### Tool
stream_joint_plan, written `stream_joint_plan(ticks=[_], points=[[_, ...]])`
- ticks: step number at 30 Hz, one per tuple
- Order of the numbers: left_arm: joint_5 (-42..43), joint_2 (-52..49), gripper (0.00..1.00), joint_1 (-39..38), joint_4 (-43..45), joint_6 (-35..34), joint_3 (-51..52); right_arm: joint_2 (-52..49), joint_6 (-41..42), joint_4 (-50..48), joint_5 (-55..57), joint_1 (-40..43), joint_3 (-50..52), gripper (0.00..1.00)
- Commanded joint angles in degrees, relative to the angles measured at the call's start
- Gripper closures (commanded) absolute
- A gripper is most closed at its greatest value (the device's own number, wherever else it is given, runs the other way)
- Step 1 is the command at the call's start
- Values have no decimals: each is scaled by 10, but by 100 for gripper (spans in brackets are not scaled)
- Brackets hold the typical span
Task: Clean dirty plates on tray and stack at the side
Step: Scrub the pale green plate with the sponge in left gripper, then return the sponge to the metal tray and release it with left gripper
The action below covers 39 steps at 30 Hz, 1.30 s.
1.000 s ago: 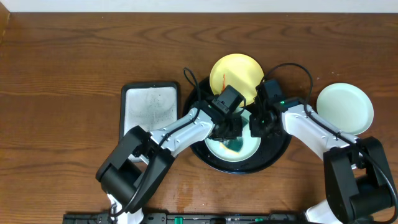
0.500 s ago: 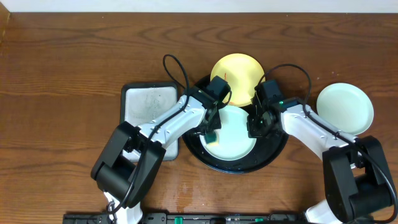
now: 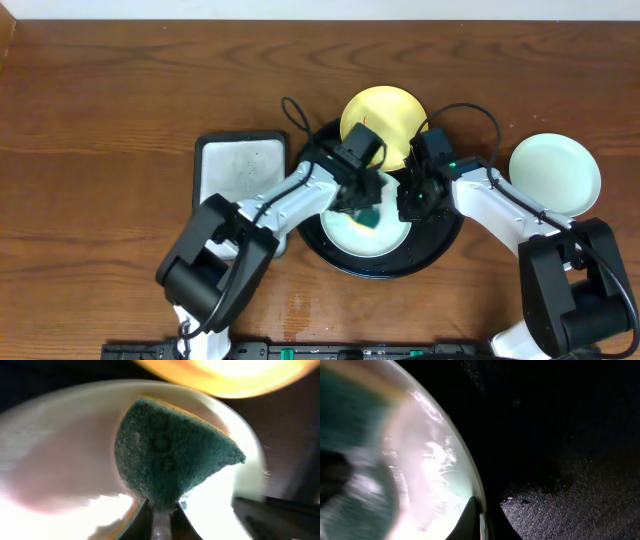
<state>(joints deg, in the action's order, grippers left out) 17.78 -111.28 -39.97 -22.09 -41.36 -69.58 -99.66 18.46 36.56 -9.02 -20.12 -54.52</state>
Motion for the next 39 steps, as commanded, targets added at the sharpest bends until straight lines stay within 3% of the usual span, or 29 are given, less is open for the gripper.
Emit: stream_joint_plan(ticks=[1, 7, 11, 18, 24, 39], points=[[77, -28, 92, -38, 9, -36, 13, -26, -1, 3, 38, -2, 11, 99], [96, -28, 92, -47, -3, -37, 13, -26, -1, 3, 38, -2, 11, 99], [57, -28, 92, -24, -48, -28, 13, -26, -1, 3, 38, -2, 11, 99], [-124, -16, 93, 50, -179, 17, 13, -26, -1, 3, 38, -2, 11, 99], [-235, 24, 92, 81, -210, 48, 8, -26, -1, 0, 39, -2, 11, 99], [-219, 223, 92, 83, -264, 70, 5, -26, -5, 3, 45, -2, 11, 99]])
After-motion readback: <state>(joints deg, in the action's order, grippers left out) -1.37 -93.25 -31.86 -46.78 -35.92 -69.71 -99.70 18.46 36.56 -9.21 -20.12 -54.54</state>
